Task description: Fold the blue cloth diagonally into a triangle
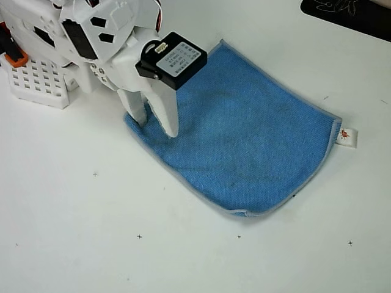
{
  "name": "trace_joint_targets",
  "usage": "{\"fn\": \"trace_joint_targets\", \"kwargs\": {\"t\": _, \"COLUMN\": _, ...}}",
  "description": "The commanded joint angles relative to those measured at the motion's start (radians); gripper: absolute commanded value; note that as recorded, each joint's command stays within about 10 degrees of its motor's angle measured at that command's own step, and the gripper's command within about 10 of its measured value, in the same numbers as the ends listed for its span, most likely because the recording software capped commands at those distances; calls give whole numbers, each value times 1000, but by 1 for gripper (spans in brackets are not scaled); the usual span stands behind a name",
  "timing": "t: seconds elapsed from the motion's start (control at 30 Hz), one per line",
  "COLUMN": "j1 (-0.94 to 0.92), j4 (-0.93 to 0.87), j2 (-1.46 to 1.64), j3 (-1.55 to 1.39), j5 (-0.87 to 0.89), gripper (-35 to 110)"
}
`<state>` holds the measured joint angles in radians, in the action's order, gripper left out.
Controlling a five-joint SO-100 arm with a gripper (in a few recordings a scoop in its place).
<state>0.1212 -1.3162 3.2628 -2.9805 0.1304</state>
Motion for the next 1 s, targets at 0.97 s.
{"fn": "trace_joint_targets", "kwargs": {"t": 0.97, "j1": -121, "j4": 60, "j2": -1062, "j3": 822, "j5": 287, "gripper": 39}}
